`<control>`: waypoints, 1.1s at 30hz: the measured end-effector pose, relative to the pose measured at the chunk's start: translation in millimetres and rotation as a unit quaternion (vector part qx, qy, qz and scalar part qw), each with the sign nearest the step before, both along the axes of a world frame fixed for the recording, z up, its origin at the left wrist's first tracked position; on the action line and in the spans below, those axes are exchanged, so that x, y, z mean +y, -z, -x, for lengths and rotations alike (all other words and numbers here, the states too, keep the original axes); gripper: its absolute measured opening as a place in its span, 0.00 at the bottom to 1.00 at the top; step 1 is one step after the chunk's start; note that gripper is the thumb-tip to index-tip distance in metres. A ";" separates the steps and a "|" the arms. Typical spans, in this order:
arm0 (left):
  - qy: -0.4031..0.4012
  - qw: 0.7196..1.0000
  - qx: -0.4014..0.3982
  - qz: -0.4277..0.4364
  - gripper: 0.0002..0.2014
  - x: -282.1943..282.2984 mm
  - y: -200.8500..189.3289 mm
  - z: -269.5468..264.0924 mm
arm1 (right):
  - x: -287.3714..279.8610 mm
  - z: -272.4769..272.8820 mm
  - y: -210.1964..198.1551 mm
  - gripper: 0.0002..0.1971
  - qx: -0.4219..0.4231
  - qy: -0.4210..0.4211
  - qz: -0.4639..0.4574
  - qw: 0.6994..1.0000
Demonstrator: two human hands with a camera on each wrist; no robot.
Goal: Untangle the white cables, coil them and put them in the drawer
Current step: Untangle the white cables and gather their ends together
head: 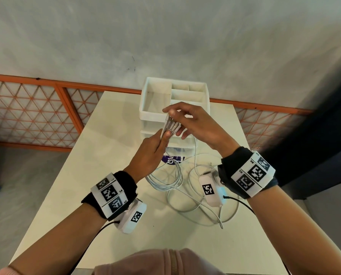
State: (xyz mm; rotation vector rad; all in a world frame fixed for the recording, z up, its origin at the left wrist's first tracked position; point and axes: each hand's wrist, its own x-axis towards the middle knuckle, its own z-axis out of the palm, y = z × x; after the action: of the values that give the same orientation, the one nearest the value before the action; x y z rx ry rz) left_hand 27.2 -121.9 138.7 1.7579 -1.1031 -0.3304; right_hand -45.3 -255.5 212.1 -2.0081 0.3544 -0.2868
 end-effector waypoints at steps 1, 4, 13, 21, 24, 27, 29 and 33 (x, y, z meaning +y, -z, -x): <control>0.001 1.000 -0.004 -0.009 0.15 -0.2 -0.3 0.4 | 0.8 -0.2 0.2 0.13 0.004 0.001 0.017 1.000; -0.001 1.000 0.012 -0.026 0.19 -0.9 -2.3 1.7 | 0.5 1.4 1.1 0.11 -0.006 0.010 0.014 1.000; 0.050 0.974 0.222 0.021 0.18 0.6 -6.8 4.9 | -10.2 7.6 5.0 0.10 -0.042 0.002 -0.093 0.995; 0.093 0.970 0.221 0.044 0.14 -1.5 -9.9 7.5 | -5.2 4.2 7.1 0.17 -0.062 -0.013 -0.125 0.990; 0.082 0.967 0.223 0.092 0.10 -0.6 -16.1 5.7 | -0.1 2.9 15.7 0.28 -0.056 -0.005 -0.156 0.986; 0.057 0.955 0.252 0.146 0.13 -1.5 -19.9 -2.2 | 2.0 3.9 33.8 0.44 0.048 -0.083 -0.157 0.983; 0.051 0.948 0.264 0.170 0.14 -3.3 -20.8 -6.8 | 5.9 5.1 45.8 0.33 0.147 -0.185 -0.123 0.964; 0.058 0.918 0.315 0.234 0.14 0.7 -27.2 -20.1 | 12.3 8.2 62.8 0.11 0.238 -0.257 -0.029 0.936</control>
State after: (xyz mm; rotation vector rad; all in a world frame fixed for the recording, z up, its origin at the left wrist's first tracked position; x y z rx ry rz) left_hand 47.2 -121.3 166.0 1.0454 -0.7298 -0.6016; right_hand -53.5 -243.1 149.4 -2.0143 0.1191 0.5418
